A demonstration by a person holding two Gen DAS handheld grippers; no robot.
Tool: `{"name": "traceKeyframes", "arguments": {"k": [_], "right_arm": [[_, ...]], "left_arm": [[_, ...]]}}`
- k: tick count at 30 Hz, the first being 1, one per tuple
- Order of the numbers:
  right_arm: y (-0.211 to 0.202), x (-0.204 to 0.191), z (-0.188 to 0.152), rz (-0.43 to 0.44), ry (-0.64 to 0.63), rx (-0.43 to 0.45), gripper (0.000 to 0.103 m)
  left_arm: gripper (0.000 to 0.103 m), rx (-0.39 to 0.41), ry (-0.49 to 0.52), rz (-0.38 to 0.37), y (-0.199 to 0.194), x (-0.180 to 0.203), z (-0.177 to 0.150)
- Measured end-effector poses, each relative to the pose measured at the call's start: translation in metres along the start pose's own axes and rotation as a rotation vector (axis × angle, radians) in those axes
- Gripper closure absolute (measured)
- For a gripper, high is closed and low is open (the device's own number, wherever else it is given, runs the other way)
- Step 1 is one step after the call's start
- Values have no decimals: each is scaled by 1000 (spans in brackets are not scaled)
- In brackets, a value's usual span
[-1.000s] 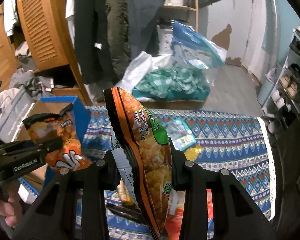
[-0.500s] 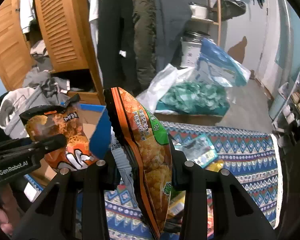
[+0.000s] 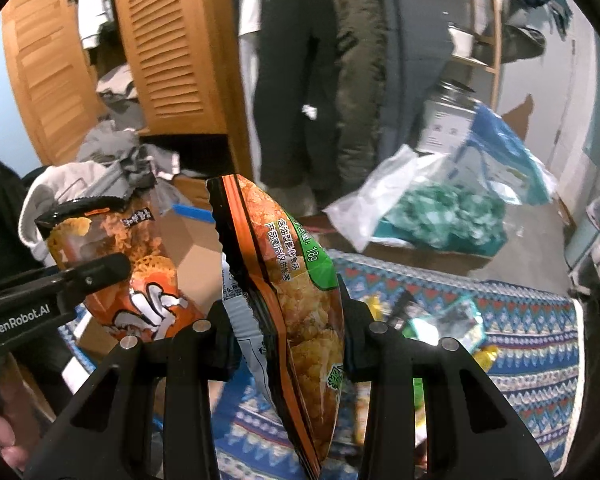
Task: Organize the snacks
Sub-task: 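Carry both held bags over the cardboard box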
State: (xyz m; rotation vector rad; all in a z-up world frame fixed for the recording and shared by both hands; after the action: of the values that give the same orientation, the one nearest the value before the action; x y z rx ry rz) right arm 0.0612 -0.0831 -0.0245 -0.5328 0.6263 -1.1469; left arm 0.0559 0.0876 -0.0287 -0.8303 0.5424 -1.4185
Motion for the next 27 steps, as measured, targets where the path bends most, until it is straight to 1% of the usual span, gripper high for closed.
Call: {"name": "traceKeyframes", "arguments": {"k": [4,8,11,17,24,26,27], "right_arm": [[18,-23,2,24,-30,-20,67],[37,-44,1,55,-51,-48,67],[47,-58,-2,70,-71,-66,67],[69,-76,-9,98,-95,-117,67],[86,-81,-18,125,-102,-177,66],[87,-82,-18,125,-108,-174,56],[86,-82,-18,124,-111,-173,48]], "left_arm": [[64,8,-26,44,4,-26,1],[64,-15,-61,86,17,-54,-3],[64,-36,-72,108,26,-68,-9],[64,-98,-89,140,49,-85,-21],[62,-160,-94,161,66,-92,-30],[61,-184,-103,166,71,-94,-33],[56,-194,-109,172,73,-95,-34]]}}
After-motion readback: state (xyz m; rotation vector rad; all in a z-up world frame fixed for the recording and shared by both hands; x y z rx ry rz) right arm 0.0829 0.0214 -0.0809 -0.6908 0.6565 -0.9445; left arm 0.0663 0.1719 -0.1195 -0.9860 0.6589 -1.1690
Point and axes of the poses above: each gripper's, at about its wrist camera, not at the fingertips, and y roughly the way its jaws point, x to its right, z to its top, the point moved 3 cm from there along y, roughly the way its jaws point, and after that the axes turned 8 degrees about z, right-handed, at the moved point
